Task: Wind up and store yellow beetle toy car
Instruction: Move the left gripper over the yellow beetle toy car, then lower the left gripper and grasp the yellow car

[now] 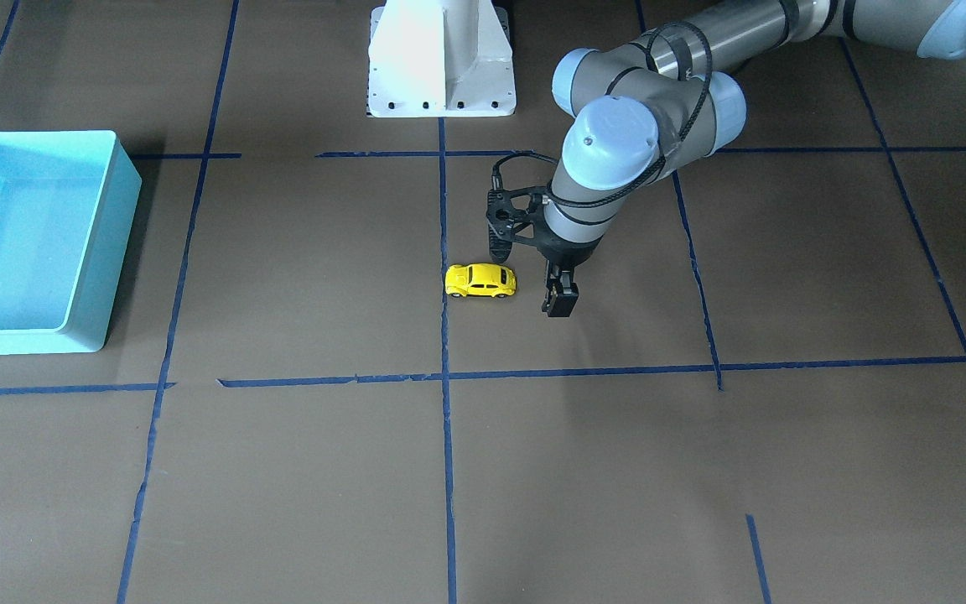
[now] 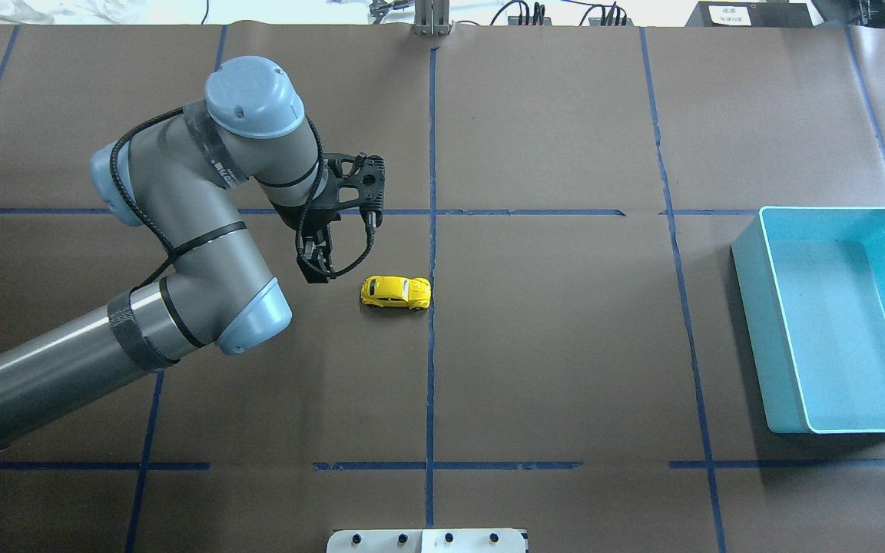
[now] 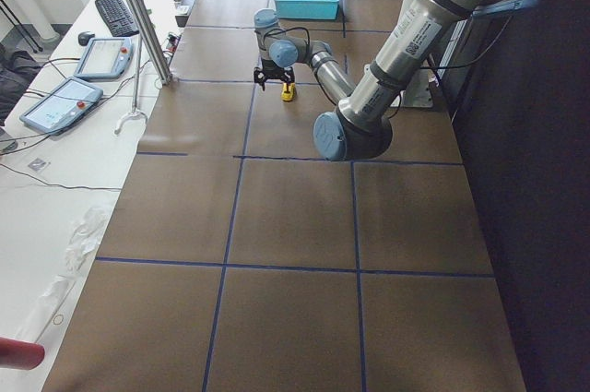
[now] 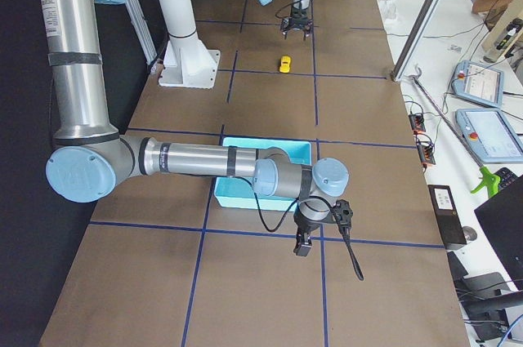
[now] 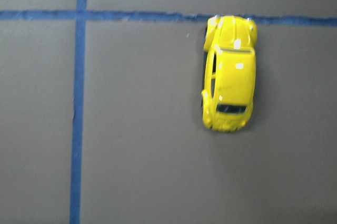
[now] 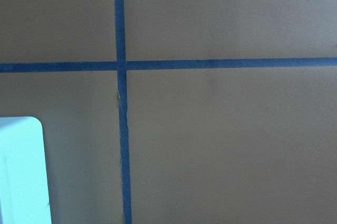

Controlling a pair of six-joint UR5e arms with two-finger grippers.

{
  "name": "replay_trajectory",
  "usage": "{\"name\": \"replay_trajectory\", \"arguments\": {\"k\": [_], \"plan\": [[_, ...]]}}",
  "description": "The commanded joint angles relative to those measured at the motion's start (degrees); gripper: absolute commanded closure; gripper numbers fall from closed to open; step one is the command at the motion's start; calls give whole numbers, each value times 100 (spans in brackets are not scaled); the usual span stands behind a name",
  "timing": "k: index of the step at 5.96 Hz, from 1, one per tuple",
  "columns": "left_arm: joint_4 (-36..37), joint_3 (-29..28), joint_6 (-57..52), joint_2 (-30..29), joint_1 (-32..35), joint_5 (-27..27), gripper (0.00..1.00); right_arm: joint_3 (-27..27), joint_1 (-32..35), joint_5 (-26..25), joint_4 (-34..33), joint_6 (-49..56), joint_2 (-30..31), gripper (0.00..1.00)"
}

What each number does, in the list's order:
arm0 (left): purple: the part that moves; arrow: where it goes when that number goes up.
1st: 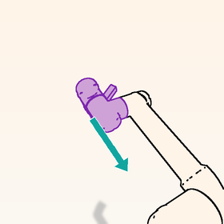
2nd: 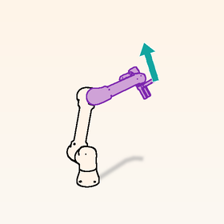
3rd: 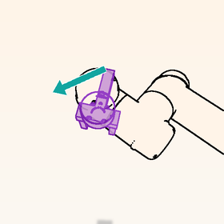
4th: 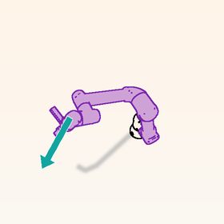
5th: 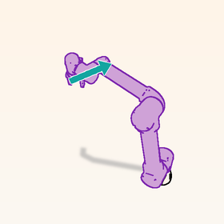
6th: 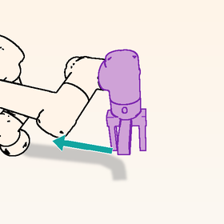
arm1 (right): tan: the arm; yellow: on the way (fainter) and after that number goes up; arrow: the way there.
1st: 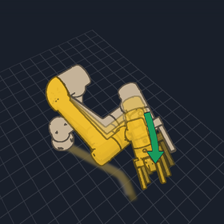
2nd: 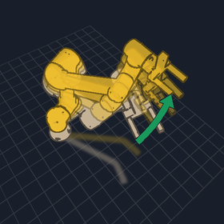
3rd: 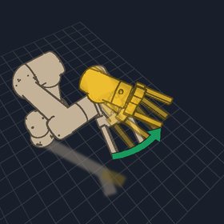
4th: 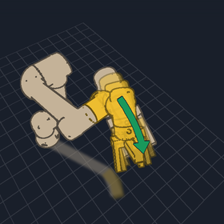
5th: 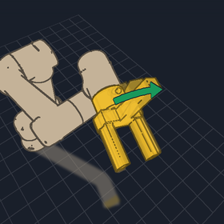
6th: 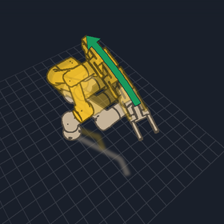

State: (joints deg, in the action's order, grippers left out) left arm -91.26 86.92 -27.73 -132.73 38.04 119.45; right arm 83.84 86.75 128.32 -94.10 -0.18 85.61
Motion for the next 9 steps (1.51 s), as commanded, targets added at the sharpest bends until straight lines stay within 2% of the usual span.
{"name": "replay_trajectory", "arguments": {"k": [1,3,5,9], "plan": [[-15,-306,198,-314,-330,-280,0,-95,0,-17,295,0,52,0],[-6,-316,216,-341,-428,-325,0,-96,0,-17,296,0,53,0],[-24,-359,356,-358,-604,-763,0,-104,0,-17,296,0,53,0],[-358,-922,365,-622,-753,-941,0,-270,0,-17,296,0,70,0]]}}
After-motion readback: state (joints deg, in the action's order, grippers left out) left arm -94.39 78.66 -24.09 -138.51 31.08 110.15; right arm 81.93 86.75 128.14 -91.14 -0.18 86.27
